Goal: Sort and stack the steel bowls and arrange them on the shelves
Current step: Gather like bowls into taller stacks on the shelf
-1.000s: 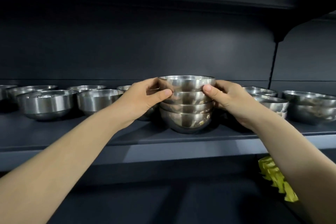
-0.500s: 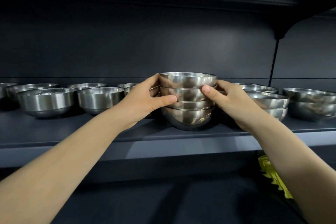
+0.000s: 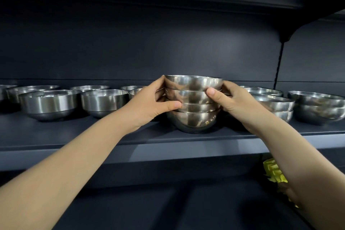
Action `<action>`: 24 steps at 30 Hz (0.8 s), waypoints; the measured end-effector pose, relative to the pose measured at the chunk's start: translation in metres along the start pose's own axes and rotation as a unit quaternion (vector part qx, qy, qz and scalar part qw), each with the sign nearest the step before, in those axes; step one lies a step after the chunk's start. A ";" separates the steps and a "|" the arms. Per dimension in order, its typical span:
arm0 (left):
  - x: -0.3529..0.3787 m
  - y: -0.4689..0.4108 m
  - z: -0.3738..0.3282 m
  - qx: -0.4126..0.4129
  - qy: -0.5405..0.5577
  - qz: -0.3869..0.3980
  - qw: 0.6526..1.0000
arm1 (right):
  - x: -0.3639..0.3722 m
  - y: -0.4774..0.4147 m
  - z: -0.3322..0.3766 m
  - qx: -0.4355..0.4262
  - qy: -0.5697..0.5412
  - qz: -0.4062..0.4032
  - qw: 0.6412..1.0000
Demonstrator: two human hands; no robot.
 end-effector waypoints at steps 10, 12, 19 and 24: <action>0.001 0.001 -0.001 -0.003 -0.024 0.004 1.000 | 0.002 0.004 -0.002 0.020 -0.006 0.036 0.999; 0.002 0.003 -0.003 0.002 -0.035 -0.002 0.999 | 0.004 0.007 -0.004 0.027 -0.014 0.054 0.998; 0.007 0.015 0.002 0.000 -0.030 -0.032 0.999 | 0.007 0.013 -0.016 0.041 -0.040 0.072 0.996; 0.018 0.021 0.008 0.006 -0.040 -0.061 0.997 | 0.009 0.012 -0.020 0.025 -0.064 0.043 0.997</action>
Point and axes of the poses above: each hand's wrist, its own y-axis away from the middle knuckle, its own x-axis out of the palm, z = x × y, the point moved 4 cm from there along -y, towards the middle knuckle, and after that the axes turned 1 degree about x, right-handed, at the moved point
